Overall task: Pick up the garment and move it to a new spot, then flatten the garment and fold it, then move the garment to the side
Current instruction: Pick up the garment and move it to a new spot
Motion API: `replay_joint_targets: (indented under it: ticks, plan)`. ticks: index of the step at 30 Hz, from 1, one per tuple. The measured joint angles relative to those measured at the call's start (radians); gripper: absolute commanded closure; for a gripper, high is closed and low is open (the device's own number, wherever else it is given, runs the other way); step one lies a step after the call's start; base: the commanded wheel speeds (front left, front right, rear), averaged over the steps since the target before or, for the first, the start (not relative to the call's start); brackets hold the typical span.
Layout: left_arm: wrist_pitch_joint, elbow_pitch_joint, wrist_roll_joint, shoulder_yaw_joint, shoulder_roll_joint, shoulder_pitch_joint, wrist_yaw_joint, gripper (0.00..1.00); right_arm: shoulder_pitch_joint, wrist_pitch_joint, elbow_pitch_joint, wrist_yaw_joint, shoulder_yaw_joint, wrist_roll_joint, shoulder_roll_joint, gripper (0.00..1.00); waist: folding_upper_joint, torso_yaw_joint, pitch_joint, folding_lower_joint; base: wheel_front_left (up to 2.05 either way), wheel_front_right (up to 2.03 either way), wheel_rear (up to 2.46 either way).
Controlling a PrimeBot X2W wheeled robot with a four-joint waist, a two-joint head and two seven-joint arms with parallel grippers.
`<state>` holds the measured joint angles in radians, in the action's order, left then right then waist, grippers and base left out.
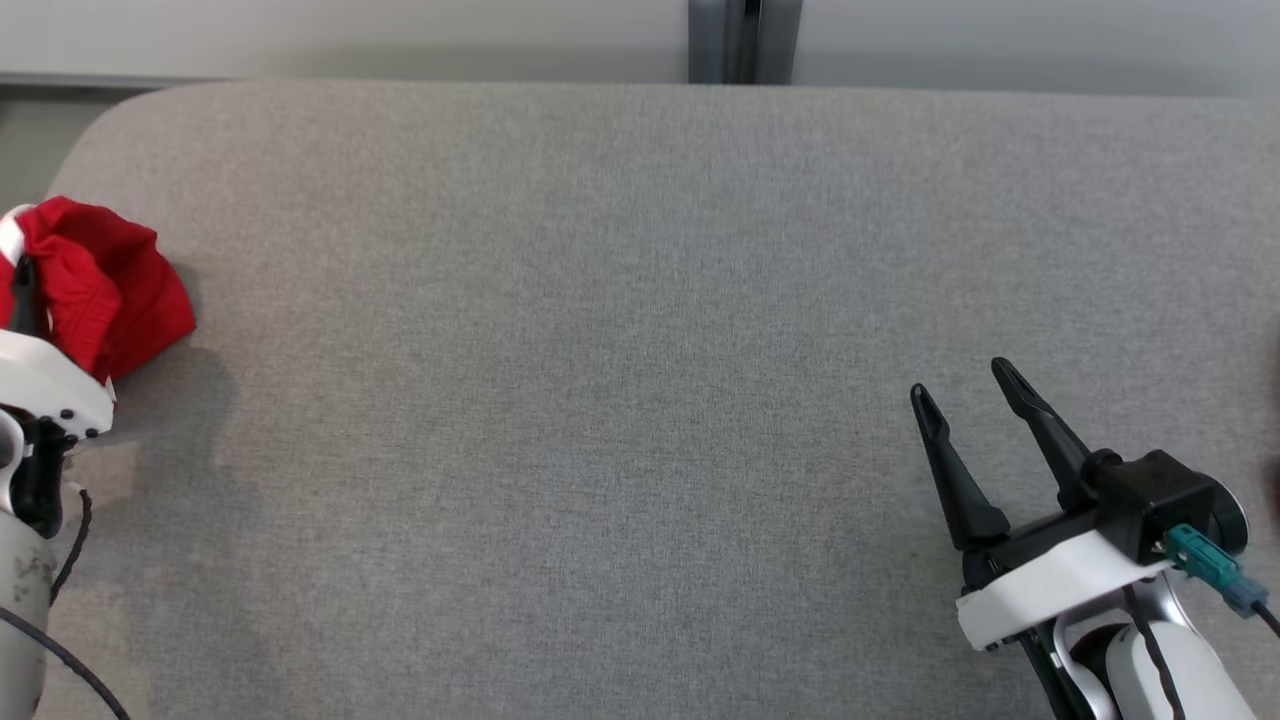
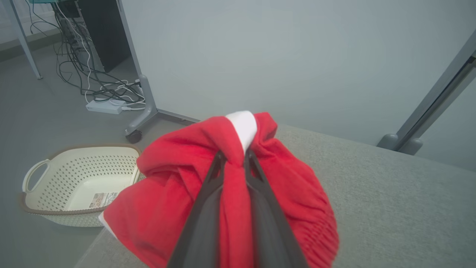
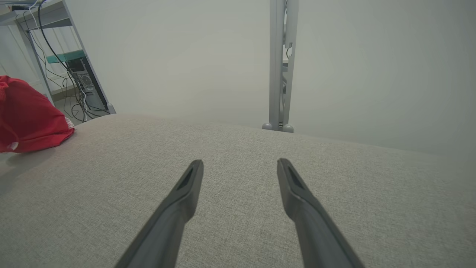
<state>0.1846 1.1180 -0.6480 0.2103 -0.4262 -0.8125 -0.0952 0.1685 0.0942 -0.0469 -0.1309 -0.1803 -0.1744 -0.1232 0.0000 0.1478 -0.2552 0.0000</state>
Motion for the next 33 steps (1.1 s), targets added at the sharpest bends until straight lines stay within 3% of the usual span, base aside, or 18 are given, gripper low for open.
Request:
replay_joint_targets:
  ticks: [5, 10, 18, 25, 33]
  plan:
    - [0.04, -0.089, 0.042, 0.033, 0.027, 0.047, 0.043, 1.0, -0.036, 0.008, 0.001, 0.0, 0.023, 0.0, 0.024, 0.0, 0.0, -0.002, 0.062, 0.0, 0.0, 0.0, 0.0]
    - [0.031, -0.243, 0.068, 0.086, 0.096, 0.179, 0.093, 1.0, -0.059, 0.009, 0.004, 0.0, 0.038, 0.0, 0.041, 0.0, 0.0001, -0.028, 0.1, 0.0, 0.0, 0.0, 0.0]
    - [-0.093, -0.661, 0.105, 0.188, 0.14, 0.433, 0.184, 1.0, -0.077, 0.018, 0.005, 0.0, 0.045, -0.001, 0.058, 0.0, 0.0, -0.115, 0.112, 0.0, 0.0, 0.0, 0.0]
    - [-0.287, -0.958, 0.158, 0.335, 0.153, 0.508, 0.198, 1.0, -0.068, 0.025, 0.002, 0.0, 0.036, -0.003, 0.066, 0.0, 0.0001, -0.213, 0.095, 0.0, 0.0, 0.0, 0.0]
    - [-0.366, -1.033, 0.189, 0.42, 0.199, 0.458, 0.185, 1.0, -0.049, 0.055, -0.022, 0.0, 0.019, -0.03, 0.072, 0.0, 0.0001, -0.366, 0.065, 0.0, 0.0, 0.0, 0.0]
